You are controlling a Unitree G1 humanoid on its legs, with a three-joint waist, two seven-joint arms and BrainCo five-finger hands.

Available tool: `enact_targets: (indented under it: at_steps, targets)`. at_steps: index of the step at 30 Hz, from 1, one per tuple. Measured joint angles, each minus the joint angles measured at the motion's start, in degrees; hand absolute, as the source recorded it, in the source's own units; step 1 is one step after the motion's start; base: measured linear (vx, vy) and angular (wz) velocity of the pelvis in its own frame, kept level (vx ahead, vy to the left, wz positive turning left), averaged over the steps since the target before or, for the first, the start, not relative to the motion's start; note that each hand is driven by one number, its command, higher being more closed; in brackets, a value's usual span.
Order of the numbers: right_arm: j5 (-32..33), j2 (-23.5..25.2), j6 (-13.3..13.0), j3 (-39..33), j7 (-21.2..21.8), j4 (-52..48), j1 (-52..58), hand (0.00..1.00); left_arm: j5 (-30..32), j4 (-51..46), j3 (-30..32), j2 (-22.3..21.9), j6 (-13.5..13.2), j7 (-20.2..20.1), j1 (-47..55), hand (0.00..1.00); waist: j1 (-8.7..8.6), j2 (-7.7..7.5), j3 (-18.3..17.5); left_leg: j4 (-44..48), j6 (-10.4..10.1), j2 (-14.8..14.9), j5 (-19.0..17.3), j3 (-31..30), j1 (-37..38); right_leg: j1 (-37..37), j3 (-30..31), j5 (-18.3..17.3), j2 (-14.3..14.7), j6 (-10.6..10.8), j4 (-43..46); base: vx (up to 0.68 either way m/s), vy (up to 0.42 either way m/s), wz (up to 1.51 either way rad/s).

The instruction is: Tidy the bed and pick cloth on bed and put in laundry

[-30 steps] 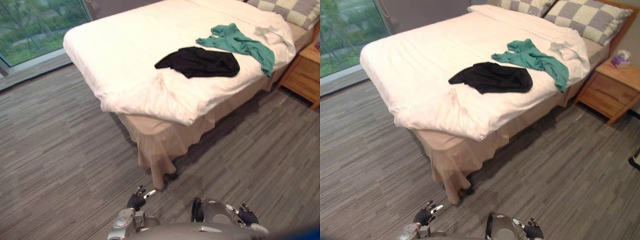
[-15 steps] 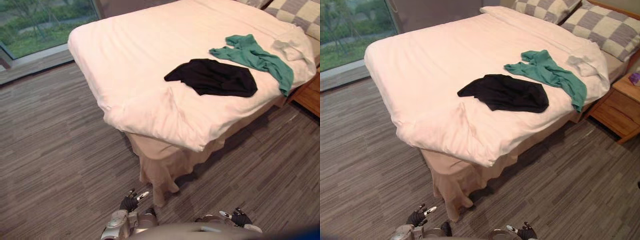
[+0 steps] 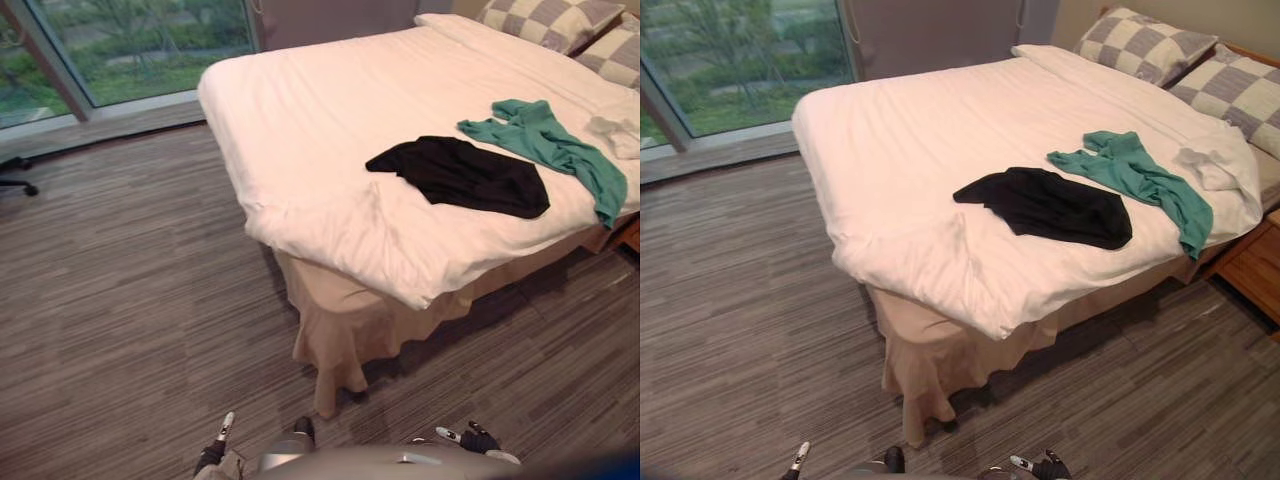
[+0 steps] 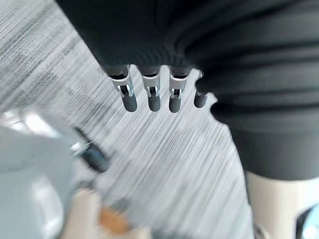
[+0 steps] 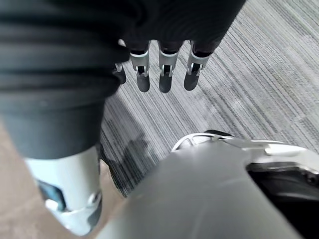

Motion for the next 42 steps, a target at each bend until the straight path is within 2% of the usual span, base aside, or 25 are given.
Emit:
enact_targets:
  at_steps: [2,3,4,5,6,8,11,13,15,18,21,25,27,29,30,33,37,41,42]
  targets:
    - [0.1,-0.2,1.48,-0.37,1.4,-0.1,0.21,0.0,-1.46,-4.47,2.51,0.3,-2.13,0.02,0.12,0.0,0.01,0.2,-0.2,0.02,-0.16,-0.25,-0.56,0.13,-1.62,-0.05,-1.2,0.29,0.09,0.59,-1.6,-0.12,0.044,0.51]
    - [0.5,-0.5,2.29,-0.63,2.24,-0.17,0.45,0.0,-1.44,-8.11,4.41,0.53,-3.51,0.02,0.02,0.0,0.44,-0.95,-0.47,0.44,1.07,-0.67,0.18,0.88,-1.71,-0.37,-1.27,0.34,-0.43,0.68,-2.21,-0.03,0.051,0.43]
    - [0.58,-0.72,2.65,-0.8,2.67,-0.51,0.67,0.0,-1.31,-9.92,5.25,0.73,-4.51,0.23,0.0,0.0,0.66,-0.44,-0.62,0.38,1.07,-0.68,0.14,1.44,-1.7,-0.49,-1.29,0.41,-0.33,0.81,-2.3,0.02,0.067,0.29]
    - [1.26,-0.81,3.93,-1.59,3.56,-1.09,0.67,0.0,0.89,-13.2,6.93,1.75,-7.23,1.01,-0.18,0.0,0.68,0.55,-0.75,0.09,1.79,-0.52,0.89,1.45,-2.22,-0.5,-1.26,0.56,-0.22,1.06,-2.45,0.01,0.05,0.21]
    - [1.78,-0.81,4.58,-1.65,3.97,-1.1,0.67,0.0,2.02,-14.91,7.62,2.49,-8.73,1.6,-0.22,0.0,0.67,0.61,-0.85,0.04,1.73,-0.75,0.83,1.43,-2.49,-0.5,-1.14,0.64,-0.27,1.2,-2.84,0.03,0.1,0.24]
    - [3.03,-0.97,6.67,-2.16,5.71,-1.11,0.23,0.0,7.31,-21.21,9.44,6.29,-14.5,3.3,-1.29,0.0,0.84,0.32,-1.04,0.03,2.12,-1.83,0.55,1.52,-3.24,-1.05,0.28,0.94,-0.67,1.65,-3.58,0.08,0.118,0.1]
    - [3.14,-1.21,7.83,-4.07,7.31,-1.15,-0.55,0.0,14.54,-27.42,9.82,11.04,-17.51,4.62,-4.64,0.0,1.16,0.32,-1.09,0.02,3.08,-3.43,-0.11,1.62,-2.99,-0.82,1.02,1.19,-1.6,1.68,-3.59,0.08,0.078,0.07]
    - [3.26,-1.24,7.88,-4.06,7.75,-1.18,-1.03,0.0,18.42,-31.47,9.67,13.47,-17.92,4.56,-7.29,0.0,1.16,0.43,-1.15,0.02,3.59,-4.16,-0.47,1.76,-2.89,-0.79,2.0,2.01,-2.01,1.19,-3.8,0.1,0.077,0.02]
    - [3.33,-1.23,7.88,-4.06,7.89,-1.38,-1.54,0.0,22.91,-34.91,8.68,16.13,-17.89,4.51,-9.94,0.0,1.14,0.62,-1.23,0.02,4.11,-4.69,-0.87,2.09,-2.6,-0.68,3.35,2.49,-2.17,0.92,-4.03,0.11,0.044,-0.05]
    - [4.15,-1.16,7.91,-4.1,7.58,-2.42,-1.44,0.0,31.57,-38.94,6.62,21.37,-17.42,4.39,-14.45,0.0,1.5,0.9,-1.48,0.01,3.52,-4.78,-2.08,4.63,-1.07,0.15,5.88,3.34,-2.27,0.94,-5.06,0.14,0.01,-0.34]
    - [5.1,-1.06,7.91,-4.96,7.1,-2.44,-1.31,0.0,37.1,-40.23,2.8,24.29,-16.2,3.84,-18.05,0.0,1.34,0.99,-2.26,0.02,3.27,-4.64,-2.72,5.59,-0.99,-0.01,6.82,3.66,-2.12,1.2,-5.51,0.12,-0.022,-0.22]
    - [5.32,-0.8,7.9,-4.98,6.14,-2.43,-1.38,0.0,45.32,-41.54,-3.39,27.45,-15.98,2.81,-21.8,0.0,0.68,1.27,-2.42,0.07,2.99,-3.98,-2.98,8.6,0.31,0.19,10.05,3.71,-1.72,1.09,-5.74,0.15,-0.043,-0.36]
    - [5.43,-0.35,7.87,-4.95,5.21,-2.38,-1.36,0.0,51.81,-41.54,-7.66,28.81,-14.82,2.89,-24.88,0.0,0.37,1.24,-2.44,0.24,2.77,-3.03,-3.1,11.42,1.52,0.1,12.59,4.25,-0.86,0.09,-5.72,0.12,-0.065,-0.54]
    - [5.43,-0.13,7.88,-4.93,5.03,-2.26,-1.23,0.0,55.32,-41.53,-9.75,29.42,-14.14,3.04,-26.3,0.0,-0.02,1.25,-2.44,0.38,2.68,-2.52,-3.05,12.28,1.99,0.06,12.97,4.6,-0.4,-0.46,-5.62,0.08,-0.068,-0.36]
    - [5.45,0.07,7.88,-4.86,4.63,-2.25,-1.0,0.0,58.47,-41.49,-12.22,30.34,-12.68,3.15,-27.8,0.0,-0.58,1.25,-2.44,0.39,2.43,-2.22,-2.88,13.18,2.59,0.06,13.38,4.9,0.1,-0.94,-5.32,0.04,-0.054,-0.31]
    - [5.45,0.06,7.87,-4.68,4.22,-2.26,-0.64,0.0,60.08,-41.14,-14.34,30.79,-10.43,3.17,-29.39,0.0,-1.27,1.46,-2.57,0.39,1.92,-1.44,-2.54,14.43,3.36,-0.2,14.78,5.33,0.75,-1.59,-4.97,0.04,-0.091,-0.33]
    - [5.46,-0.29,7.84,-4.38,3.14,-2.41,0.59,0.0,63.09,-35.99,-18.7,30.68,-5.31,3.45,-32.44,0.0,-2.55,2.32,-3.11,0.38,0.63,0.36,-1.7,16.11,3.3,-1.54,15.93,5.93,1.8,-2.51,-4.09,-0.01,-0.081,-0.19]
    - [5.56,-0.38,7.91,-3.67,2.43,-3.33,1.2,0.0,65.38,-32.09,-23.9,29.92,-1.16,3.41,-34.86,0.0,-3.17,2.59,-3.21,0.26,-0.32,0.92,-0.66,17.35,1.14,-4.47,16.36,5.93,2.29,-2.51,-3.65,-0.09,-0.075,-0.19]
    - [5.56,-0.39,7.87,-3.68,2.32,-3.48,1.18,0.0,66.12,-31.01,-24.73,29.55,-0.8,3.44,-35.78,0.0,-3.28,2.69,-3.21,0.2,-0.29,0.99,-0.42,17.37,0.4,-5.35,16.41,5.93,2.28,-2.51,-3.53,-0.17,-0.077,-0.1]
